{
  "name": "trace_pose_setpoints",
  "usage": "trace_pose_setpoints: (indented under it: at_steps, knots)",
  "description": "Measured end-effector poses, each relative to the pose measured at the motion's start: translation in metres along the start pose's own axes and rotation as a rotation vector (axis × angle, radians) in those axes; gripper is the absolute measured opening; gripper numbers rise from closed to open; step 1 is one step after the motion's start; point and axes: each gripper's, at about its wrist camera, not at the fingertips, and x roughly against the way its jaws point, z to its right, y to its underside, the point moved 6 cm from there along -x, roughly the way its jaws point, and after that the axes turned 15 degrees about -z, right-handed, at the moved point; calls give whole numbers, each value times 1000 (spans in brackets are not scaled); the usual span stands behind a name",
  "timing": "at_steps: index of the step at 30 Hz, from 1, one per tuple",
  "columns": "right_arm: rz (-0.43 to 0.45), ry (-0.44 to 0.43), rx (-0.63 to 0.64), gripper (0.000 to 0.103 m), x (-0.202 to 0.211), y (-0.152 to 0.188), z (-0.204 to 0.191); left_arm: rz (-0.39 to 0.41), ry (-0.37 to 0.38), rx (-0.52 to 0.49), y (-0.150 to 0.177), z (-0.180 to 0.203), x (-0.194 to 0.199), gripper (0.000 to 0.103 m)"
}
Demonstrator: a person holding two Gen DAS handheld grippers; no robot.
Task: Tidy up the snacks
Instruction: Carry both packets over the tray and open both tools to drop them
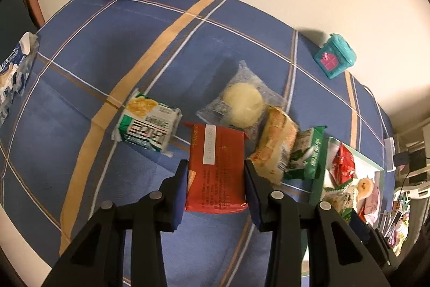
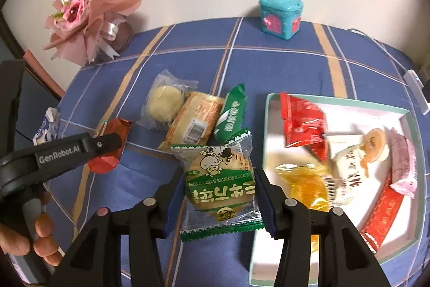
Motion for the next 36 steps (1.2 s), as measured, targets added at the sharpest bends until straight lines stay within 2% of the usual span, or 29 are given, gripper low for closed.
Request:
trace_pose_setpoints:
  at_steps: [6, 15, 22, 26, 31, 36]
  knots:
    - [24, 11, -77, 53, 13, -1, 32, 4, -2, -72, 15, 33, 1, 41]
    - [44, 76, -288, 53, 35, 12, 130, -26, -19, -248, 51, 109, -12, 41]
    - [51, 113, -395, 53, 51, 28, 190, -56, -50, -401, 87, 163, -29, 41]
    - [49, 116, -417, 53, 55, 35, 207, -65, -75, -432, 94, 172, -36, 41]
    - [39, 107, -413, 53, 54, 39, 209, -78, -97, -418, 93, 168, -44, 41]
    - [-27, 107, -389, 53, 34, 40, 200, -107, -107, -391, 91, 160, -54, 41]
